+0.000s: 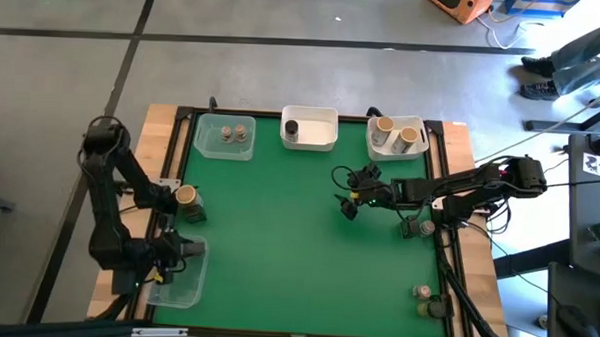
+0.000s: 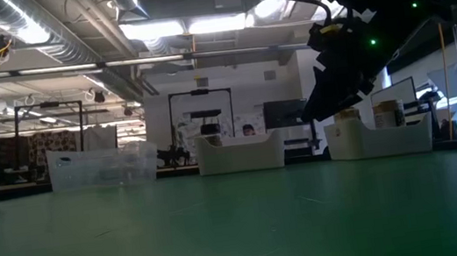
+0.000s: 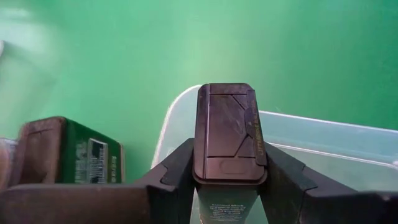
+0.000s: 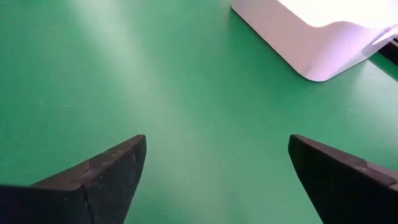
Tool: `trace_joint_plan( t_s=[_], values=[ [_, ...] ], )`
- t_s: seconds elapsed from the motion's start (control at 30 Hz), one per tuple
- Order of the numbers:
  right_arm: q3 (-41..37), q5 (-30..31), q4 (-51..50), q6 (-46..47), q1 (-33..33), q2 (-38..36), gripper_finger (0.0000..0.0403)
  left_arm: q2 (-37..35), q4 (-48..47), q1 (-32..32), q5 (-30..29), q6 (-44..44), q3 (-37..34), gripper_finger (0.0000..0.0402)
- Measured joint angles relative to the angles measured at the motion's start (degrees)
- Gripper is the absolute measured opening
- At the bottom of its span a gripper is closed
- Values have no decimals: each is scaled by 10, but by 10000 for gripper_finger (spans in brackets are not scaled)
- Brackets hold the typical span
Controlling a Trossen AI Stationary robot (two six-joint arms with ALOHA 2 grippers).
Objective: Sort spices by type
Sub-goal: Put the middle black seasoning can into the bottom transparent bin, then put the big brown seasoning bottle into the right white bin
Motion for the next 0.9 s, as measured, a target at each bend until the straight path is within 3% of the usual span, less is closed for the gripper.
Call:
trace_joint_plan(
  t_s=[0.2,0.57,0.9],
  values=[
    [0,0,0,1,0,0,390,-9,6,0,7,-14,-6,134],
    [0,0,0,1,0,0,390,-17,7,0,55,3,-7,210],
    [0,0,-6,0,0,0,390,-148,8,2,58,0,-7,225]
  ],
)
